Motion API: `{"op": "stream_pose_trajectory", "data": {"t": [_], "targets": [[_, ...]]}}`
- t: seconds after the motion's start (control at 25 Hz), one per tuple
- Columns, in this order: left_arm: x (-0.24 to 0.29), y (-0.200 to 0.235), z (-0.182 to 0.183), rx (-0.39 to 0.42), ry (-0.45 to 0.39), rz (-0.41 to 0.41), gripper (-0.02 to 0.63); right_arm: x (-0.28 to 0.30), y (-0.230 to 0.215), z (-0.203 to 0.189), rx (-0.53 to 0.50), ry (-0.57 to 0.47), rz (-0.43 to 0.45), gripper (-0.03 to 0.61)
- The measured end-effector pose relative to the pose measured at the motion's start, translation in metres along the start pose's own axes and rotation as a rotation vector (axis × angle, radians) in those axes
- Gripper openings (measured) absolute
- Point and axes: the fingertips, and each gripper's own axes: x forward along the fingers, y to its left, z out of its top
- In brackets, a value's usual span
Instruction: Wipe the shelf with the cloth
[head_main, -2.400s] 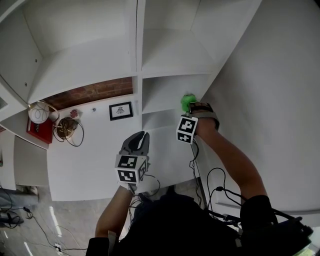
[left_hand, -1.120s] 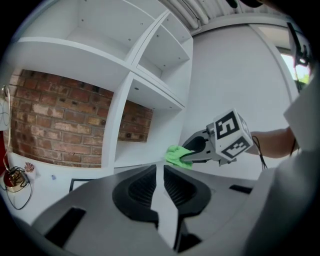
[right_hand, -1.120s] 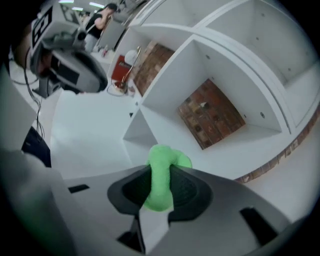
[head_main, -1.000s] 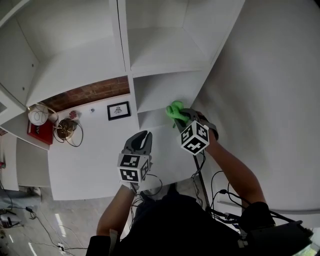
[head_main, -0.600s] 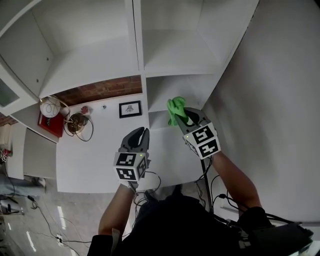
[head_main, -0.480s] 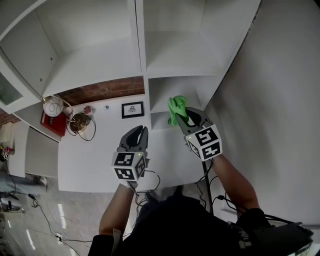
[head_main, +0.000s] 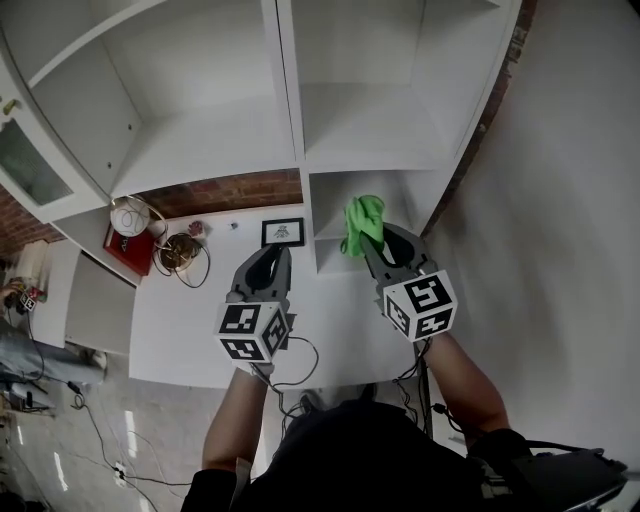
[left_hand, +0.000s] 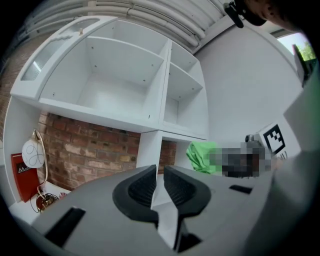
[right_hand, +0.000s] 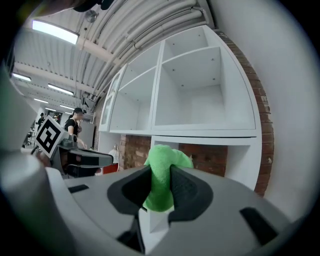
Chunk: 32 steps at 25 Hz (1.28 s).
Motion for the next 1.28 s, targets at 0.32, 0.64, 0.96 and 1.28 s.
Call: {"op": "stream_pose_trajectory", "data": {"t": [0.32,0.64,0.96,1.28], "targets": [[-0.006,-0.012,0.026,0.024,-0.051,-0.009,0.046,-0.008,-0.002,0.018,0.033,-0.062,-0.002,0.095],[-0.008,-0.014,0.035,0.030,-0.067,-0.007,0.046,-0.010,0.003,0.031,0.024,-0.096,0.017,0.095],[-0.006,-0.012,0.032,0.027,-0.062,-0.009,0.046,-0.009,0.004,0.032,0.018,-0.100,0.019,0.095],[-0.002,-0.012,0.030,0.023,-0.058,-0.011,0.046,-0.010,0.004,0.033,0.019,-0.104,0.020,0.095]]}}
